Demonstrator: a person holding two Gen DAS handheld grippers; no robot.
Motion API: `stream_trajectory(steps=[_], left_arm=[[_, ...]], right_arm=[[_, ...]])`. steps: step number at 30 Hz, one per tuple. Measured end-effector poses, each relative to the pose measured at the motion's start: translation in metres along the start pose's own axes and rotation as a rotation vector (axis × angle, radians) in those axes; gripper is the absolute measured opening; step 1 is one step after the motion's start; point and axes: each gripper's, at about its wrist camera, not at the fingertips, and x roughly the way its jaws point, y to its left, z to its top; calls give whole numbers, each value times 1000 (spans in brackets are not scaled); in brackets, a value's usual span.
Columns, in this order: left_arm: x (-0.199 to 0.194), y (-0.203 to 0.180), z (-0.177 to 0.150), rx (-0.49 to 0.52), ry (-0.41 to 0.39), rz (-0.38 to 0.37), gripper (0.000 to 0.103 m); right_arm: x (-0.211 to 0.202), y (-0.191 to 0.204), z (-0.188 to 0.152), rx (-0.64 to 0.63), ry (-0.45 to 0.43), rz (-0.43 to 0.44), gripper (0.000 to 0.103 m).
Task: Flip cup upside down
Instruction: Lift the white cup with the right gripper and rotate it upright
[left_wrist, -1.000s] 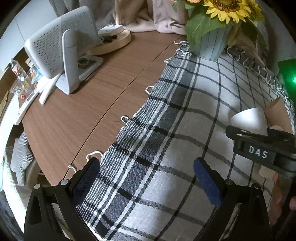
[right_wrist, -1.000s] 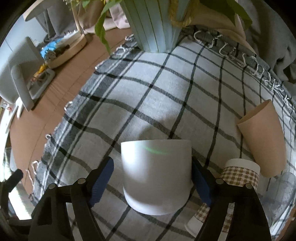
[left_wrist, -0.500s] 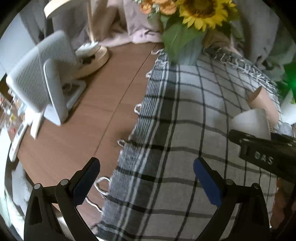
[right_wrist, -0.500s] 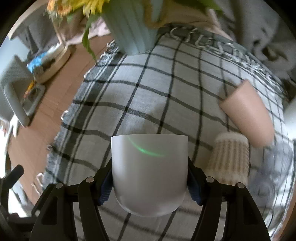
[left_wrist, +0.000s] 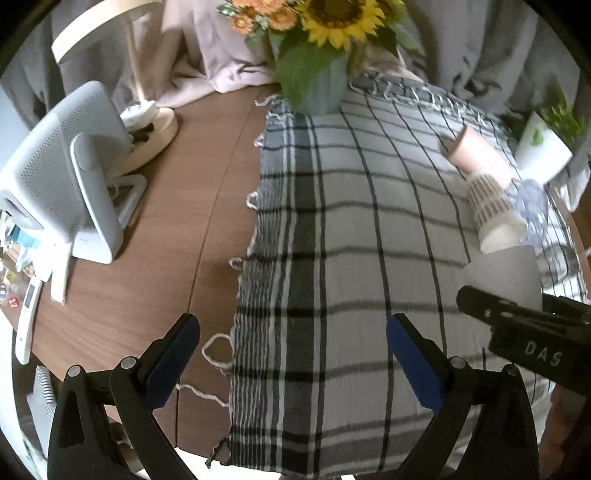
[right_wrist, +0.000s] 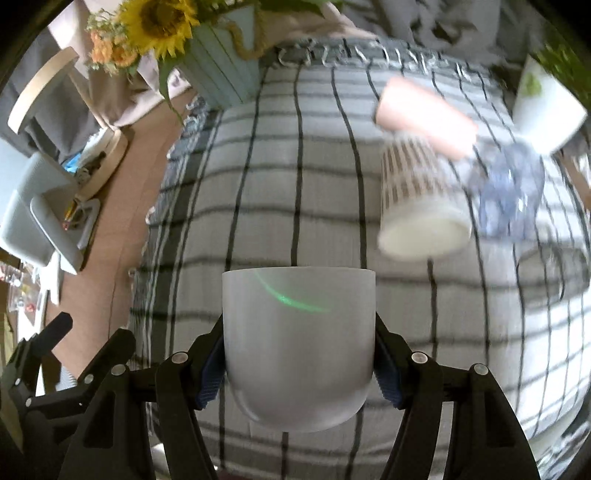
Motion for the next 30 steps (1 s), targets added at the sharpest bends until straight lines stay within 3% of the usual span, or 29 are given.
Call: stream_trajectory(steps=[11,30], left_arm=[[8,-2,-21,16,47,-9,103],[10,1,-27,-74,90,62,103]], right_arm=[[21,-7,-33,63,54,-23,67],[36,-8,-33,4,111,12,67]])
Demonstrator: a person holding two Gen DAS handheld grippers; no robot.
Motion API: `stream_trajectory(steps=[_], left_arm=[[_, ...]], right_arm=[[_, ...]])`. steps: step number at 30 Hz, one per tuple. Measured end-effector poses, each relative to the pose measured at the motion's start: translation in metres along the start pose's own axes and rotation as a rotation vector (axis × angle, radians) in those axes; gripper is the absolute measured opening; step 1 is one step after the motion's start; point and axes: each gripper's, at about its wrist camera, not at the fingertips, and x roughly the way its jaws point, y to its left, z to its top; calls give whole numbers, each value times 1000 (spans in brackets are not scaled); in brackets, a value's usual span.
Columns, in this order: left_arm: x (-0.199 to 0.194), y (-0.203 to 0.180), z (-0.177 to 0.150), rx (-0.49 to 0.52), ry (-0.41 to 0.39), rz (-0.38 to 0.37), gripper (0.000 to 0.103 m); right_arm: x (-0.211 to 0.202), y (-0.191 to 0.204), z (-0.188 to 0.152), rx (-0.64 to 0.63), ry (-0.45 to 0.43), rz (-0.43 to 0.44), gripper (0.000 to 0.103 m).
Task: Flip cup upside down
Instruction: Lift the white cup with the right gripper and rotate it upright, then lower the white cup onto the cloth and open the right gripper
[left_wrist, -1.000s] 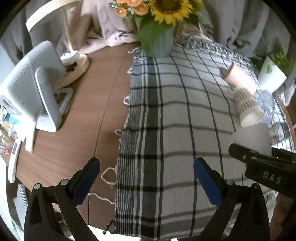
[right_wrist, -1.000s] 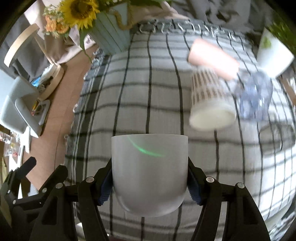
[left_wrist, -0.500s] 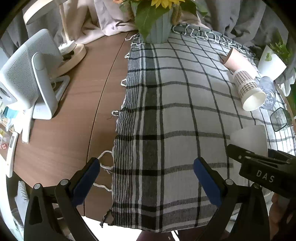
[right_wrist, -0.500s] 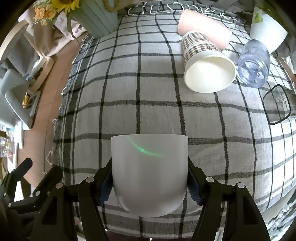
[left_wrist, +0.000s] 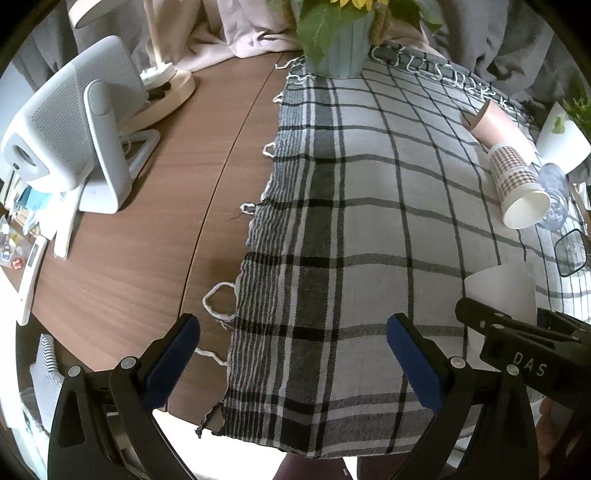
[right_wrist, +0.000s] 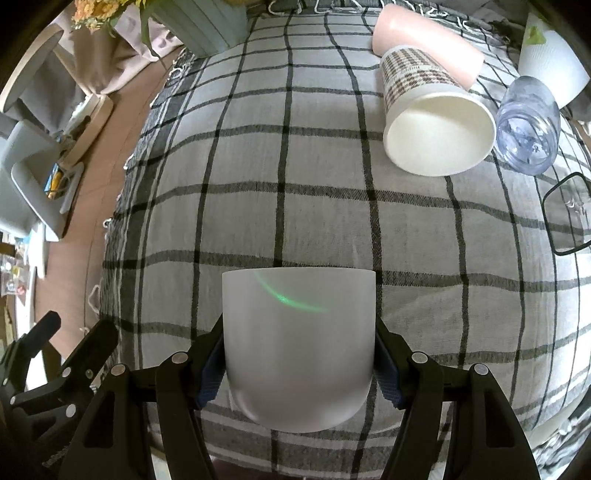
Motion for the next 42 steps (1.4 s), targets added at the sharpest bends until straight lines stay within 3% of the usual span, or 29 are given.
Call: stream_trajectory(steps=[8,14,23,28,42], left_arm=[[-5,3,1,-39,-5,10,103],[-23,-7,-2,-29,-72,61,103],[-41,-58,-10,26,-65,-60,103],[-44,-92,-15,55,-61,-108,103],[-19,-151,-41,85,-143,-84,102]], right_arm=[[0,0,2,1,11,38,72],[-35,-2,-2,-18,-63,40,75],[-100,-41,-16,-3,-228,6,76],[-102,-71,-22,40,-224,0,76],[-91,-142,-39,47,-154,-84,76]])
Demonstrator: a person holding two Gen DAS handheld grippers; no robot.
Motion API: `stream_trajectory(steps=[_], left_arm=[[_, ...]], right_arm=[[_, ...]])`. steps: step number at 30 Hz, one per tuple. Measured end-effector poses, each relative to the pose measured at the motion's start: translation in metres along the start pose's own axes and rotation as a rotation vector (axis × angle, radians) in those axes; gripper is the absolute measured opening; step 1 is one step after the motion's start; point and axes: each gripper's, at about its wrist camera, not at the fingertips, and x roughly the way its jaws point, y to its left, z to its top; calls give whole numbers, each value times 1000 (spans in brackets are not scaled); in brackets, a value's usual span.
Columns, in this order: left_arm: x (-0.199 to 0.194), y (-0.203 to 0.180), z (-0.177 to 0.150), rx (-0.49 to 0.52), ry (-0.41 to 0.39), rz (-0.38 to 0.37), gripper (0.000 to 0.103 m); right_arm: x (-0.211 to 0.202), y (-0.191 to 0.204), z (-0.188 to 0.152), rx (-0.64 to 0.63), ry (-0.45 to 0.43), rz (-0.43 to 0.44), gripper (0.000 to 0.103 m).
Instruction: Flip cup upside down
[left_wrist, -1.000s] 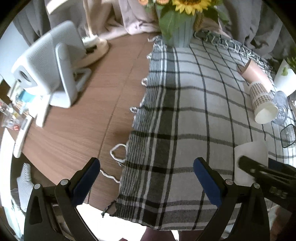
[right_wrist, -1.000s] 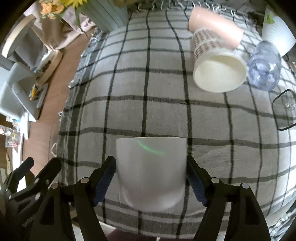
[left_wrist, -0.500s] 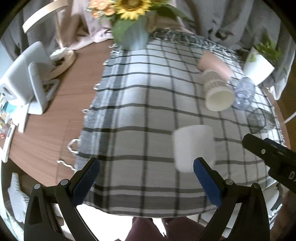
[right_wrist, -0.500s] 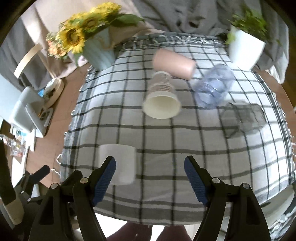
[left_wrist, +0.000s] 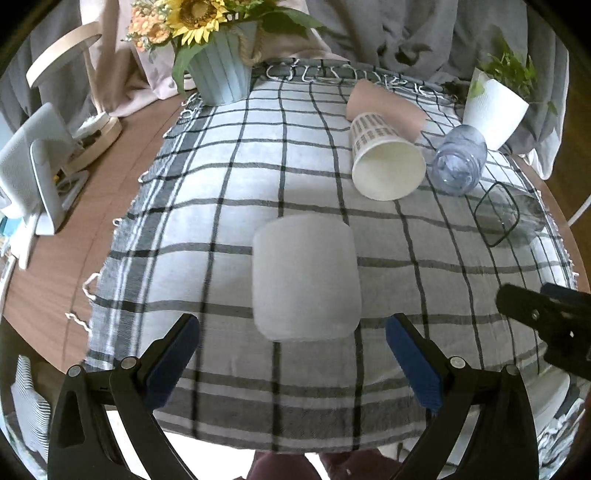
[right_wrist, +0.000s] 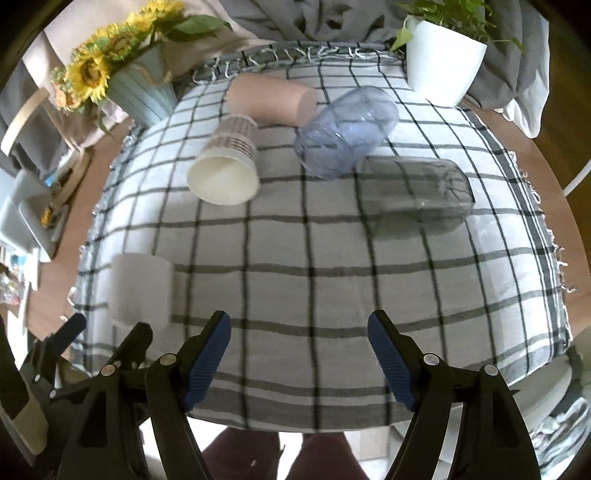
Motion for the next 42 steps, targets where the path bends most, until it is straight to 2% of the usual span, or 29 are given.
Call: stream_trajectory(steps=[4,9,14,23,42], left_arm=[[10,-4,-2,-12,-21,-3,97],[20,-7,-3,-20,-17,11,78],[20,-7,-3,-21,-20,5,66],[13,-8,1,-9,-15,-9,66],[13,-11,33,14,-6,-72,66]], right_arm=[[7,-9,-4,-13,24,-18,76],[14,-14,-12,-18,56,-7,77],[15,-17,-16,-16,61,9,77],[11,-18,-16,5,48,31,77],[3,-17,5,48,-3,66,77]])
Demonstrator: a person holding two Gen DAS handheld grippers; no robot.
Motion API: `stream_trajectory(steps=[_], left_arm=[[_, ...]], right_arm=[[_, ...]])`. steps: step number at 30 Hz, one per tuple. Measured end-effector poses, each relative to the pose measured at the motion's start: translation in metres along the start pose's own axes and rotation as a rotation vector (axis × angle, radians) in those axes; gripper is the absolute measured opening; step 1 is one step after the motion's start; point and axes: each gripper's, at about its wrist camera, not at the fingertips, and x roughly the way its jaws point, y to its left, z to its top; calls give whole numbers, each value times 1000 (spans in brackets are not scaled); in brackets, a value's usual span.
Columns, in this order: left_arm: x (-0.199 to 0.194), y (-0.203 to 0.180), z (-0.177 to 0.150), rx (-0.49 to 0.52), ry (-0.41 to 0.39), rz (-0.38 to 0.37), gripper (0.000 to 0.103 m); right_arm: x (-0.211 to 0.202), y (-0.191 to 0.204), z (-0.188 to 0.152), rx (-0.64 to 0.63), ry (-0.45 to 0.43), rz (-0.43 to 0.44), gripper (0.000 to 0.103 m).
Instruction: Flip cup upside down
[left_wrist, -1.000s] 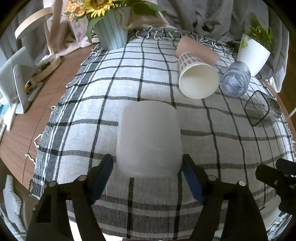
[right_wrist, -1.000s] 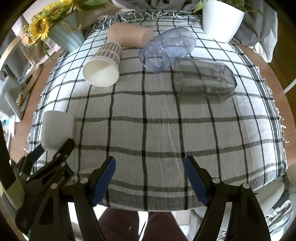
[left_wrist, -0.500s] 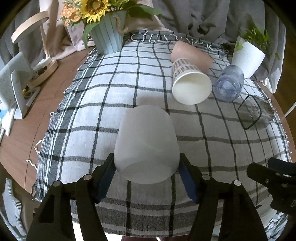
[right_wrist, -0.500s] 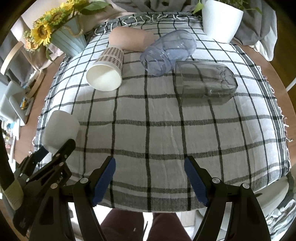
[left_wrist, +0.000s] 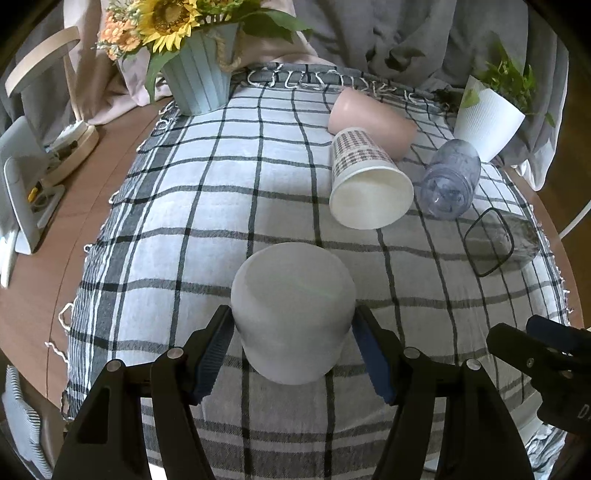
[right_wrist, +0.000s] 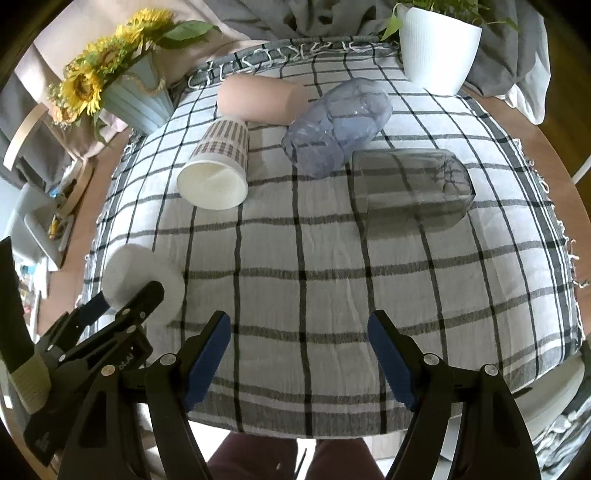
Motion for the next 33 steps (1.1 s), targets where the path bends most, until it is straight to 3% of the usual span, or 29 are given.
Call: stream_trajectory(steps=[19,24,27,33], left_arm=[[1,0,-12,-9,51,-15,66],[-4,-1,-12,-17,26,-21,84],[-7,-2,-14,-23,7,-19,86],[-22,-2,-21,-42,-35,-6,92]], right_arm=[[6,-5,1,13,17,13,77],[4,-6,1,11,16,21,77],[1,-8,-1,11,4,18,83],[-11,-13,-5,12,-38,-5,87]])
